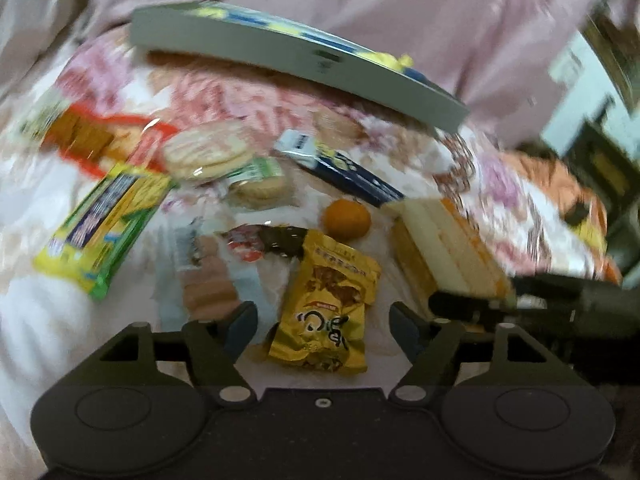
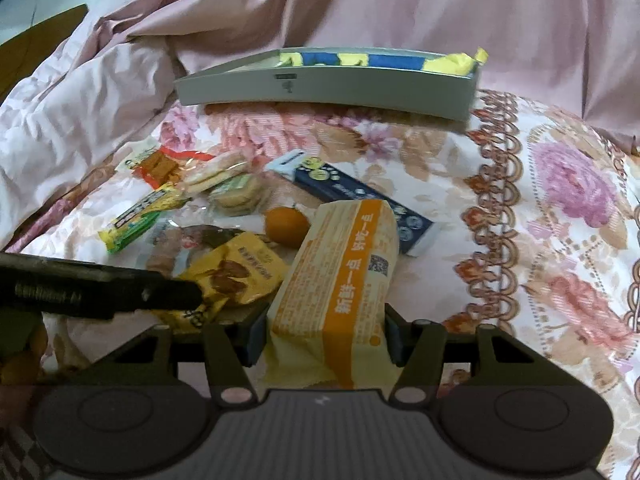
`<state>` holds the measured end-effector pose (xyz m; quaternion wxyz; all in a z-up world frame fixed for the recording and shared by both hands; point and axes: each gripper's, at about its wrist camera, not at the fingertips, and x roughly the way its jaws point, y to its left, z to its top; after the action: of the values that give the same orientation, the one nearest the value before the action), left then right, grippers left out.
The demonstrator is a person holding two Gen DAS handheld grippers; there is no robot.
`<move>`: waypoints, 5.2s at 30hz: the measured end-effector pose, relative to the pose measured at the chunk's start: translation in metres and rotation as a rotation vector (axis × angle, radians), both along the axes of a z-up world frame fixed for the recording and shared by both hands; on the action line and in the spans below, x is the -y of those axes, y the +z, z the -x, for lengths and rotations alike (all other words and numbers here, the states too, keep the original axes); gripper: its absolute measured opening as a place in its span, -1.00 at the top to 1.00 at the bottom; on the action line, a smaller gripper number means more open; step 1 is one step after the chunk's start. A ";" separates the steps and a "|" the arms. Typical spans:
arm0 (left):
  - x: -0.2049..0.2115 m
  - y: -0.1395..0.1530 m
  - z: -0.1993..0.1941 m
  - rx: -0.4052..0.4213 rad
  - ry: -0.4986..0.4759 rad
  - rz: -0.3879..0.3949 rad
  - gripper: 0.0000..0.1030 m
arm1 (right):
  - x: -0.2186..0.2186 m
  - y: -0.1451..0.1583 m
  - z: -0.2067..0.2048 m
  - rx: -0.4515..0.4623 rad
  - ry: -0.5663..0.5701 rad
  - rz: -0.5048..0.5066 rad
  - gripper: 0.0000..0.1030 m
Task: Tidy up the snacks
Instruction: 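Grasp the gold snack pouch with the left tool while the right tool holds the bread bag, then carry the gold pouch and bread bag into the grey tray with both tools, then open both tools in the tray and withdraw toward the snacks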
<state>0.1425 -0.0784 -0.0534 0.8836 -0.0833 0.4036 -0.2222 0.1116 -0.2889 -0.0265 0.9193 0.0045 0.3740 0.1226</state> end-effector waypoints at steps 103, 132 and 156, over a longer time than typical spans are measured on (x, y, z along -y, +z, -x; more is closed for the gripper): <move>0.047 0.106 -0.200 0.253 0.287 -0.023 0.03 | 0.000 0.059 -0.166 0.432 -0.129 -0.013 -0.12; 0.032 0.108 -0.189 0.213 0.329 0.028 -0.79 | -0.001 0.069 -0.150 0.454 -0.134 0.015 -0.78; -0.029 0.144 -0.041 0.393 0.396 0.016 -0.99 | -0.017 0.110 -0.028 0.625 -0.159 -0.006 -1.00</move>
<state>0.1840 -0.0499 0.0902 0.9705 -0.1227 0.1985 -0.0604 0.1395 -0.2716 0.0832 0.9963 -0.0013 0.0716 0.0471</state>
